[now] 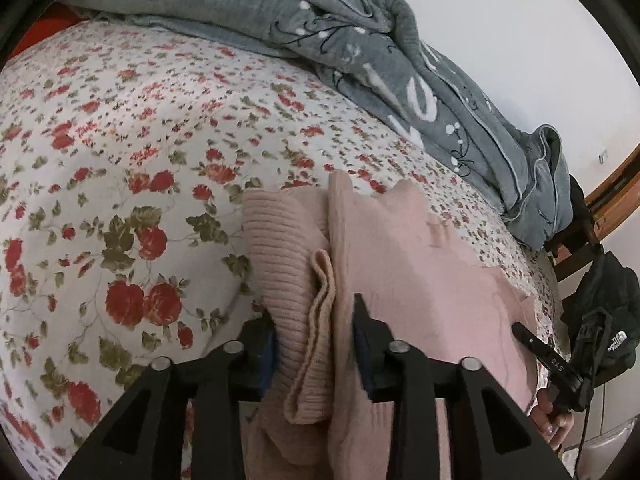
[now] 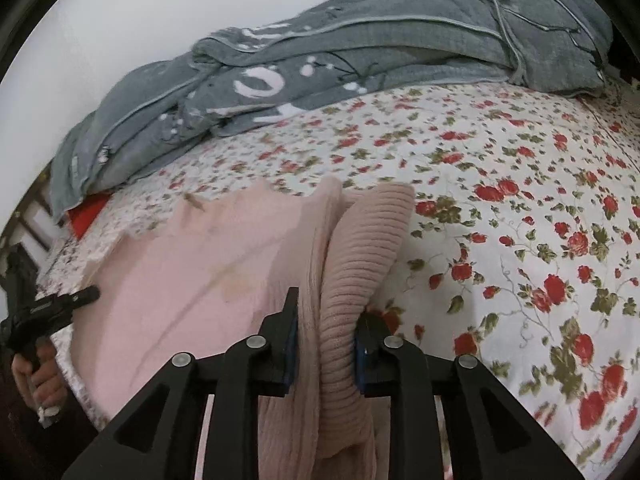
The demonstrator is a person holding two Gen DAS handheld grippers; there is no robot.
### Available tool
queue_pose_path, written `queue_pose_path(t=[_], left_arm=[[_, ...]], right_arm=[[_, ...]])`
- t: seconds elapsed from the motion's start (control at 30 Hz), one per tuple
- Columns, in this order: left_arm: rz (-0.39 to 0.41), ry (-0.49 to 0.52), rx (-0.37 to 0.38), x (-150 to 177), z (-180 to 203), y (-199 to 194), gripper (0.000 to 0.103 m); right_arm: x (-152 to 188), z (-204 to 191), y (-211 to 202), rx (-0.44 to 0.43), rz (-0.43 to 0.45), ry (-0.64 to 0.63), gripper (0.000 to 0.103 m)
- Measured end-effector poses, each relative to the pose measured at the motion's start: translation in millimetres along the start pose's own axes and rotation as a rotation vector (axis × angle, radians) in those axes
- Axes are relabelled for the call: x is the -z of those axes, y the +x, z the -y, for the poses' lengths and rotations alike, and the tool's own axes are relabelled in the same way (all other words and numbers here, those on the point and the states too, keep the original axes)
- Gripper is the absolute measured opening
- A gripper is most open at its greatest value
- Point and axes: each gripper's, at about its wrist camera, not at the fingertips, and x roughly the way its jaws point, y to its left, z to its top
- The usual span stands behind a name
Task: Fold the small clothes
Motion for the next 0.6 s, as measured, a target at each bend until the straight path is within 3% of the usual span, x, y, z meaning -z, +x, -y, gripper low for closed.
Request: queue_pose_path(t=[0.1, 0.23, 0.33, 0.47, 0.6], left_arm=[[-0.008, 0.0, 0.032, 1.8, -5.1, 8.2, 0.045], [0.005, 0.022, 0.046, 7.3, -3.6, 11.0, 0.05], [0.005, 0.053, 0.055, 11.4, -0.9, 10.1, 0.055], [0.002, 0.091, 0.059, 13.8, 2.2, 8.8, 0.057], [-0.012, 0.071, 0.093, 11.9, -3.2, 7.1, 0.057]], right_arm=[[-1.8, 0.2, 9.1, 0.071, -0.003, 0.0, 0.048], [-7.7, -7.7, -0.8, 0.159, -0.021, -0.026, 0.05], [-5.3, -21.9, -27.4, 0.235, 0.03, -0.037, 0.051], [8.5, -61.8, -49.4, 0.221, 0.08, -0.107, 0.055], [39.3, -120.6, -49.3, 0.109, 0.083, -0.234, 0.055]])
